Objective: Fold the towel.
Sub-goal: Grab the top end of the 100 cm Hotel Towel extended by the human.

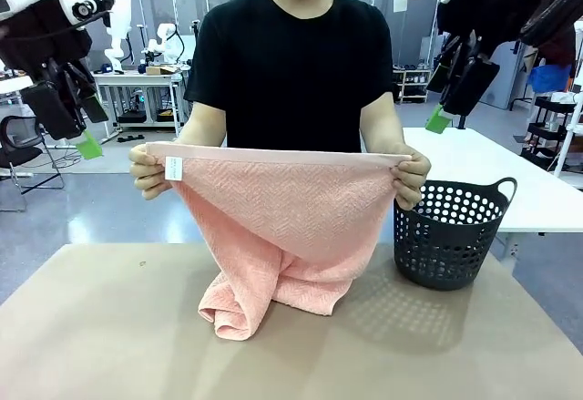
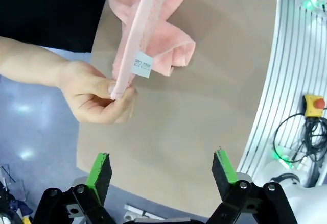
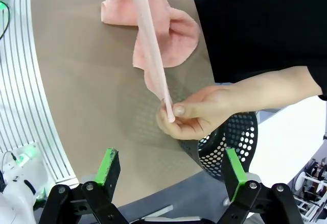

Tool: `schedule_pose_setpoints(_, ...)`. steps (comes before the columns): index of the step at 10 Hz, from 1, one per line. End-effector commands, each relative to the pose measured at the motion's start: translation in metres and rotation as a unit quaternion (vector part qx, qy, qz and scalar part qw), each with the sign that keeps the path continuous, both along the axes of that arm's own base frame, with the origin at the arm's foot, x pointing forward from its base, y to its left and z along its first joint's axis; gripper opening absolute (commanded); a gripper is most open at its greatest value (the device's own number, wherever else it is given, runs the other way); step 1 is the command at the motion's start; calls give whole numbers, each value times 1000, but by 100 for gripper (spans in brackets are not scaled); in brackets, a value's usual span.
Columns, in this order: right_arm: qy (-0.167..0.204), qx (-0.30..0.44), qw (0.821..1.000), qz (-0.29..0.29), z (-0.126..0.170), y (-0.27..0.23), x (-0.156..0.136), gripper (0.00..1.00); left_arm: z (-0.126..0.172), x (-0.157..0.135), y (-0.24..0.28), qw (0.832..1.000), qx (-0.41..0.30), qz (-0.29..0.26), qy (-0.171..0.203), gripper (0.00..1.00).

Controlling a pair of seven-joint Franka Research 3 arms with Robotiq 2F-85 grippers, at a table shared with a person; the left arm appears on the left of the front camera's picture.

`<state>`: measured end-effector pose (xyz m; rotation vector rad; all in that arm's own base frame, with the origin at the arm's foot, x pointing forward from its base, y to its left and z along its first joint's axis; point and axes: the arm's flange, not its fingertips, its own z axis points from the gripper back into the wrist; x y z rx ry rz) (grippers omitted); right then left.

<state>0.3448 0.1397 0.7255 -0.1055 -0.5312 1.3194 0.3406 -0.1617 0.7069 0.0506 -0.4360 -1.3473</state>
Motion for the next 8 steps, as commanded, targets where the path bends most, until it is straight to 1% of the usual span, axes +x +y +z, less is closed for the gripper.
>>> schedule_pose_setpoints(1,-7,-5,1000,4,1,3,-1,100,1,-5,-1,1000,4,1,-5,100)
schedule_pose_setpoints(3,-7,-5,1000,4,1,3,-1,100,1,-5,-1,1000,4,1,-5,100)
schedule_pose_setpoints(4,-2,-1,1000,6,0,3,-1,100,1,-2,-2,1000,0,-4,-1,100)
schedule_pose_setpoints(5,3,-14,999,29,-2,17,-1,100,8,-6,-17,999,-14,-36,-11,100)
schedule_pose_setpoints(6,18,-22,999,42,-7,26,2,100,14,-3,-30,999,3,-41,-9,100)
schedule_pose_setpoints(8,30,-48,997,52,-15,36,6,100,22,5,-55,998,24,-64,1,100)
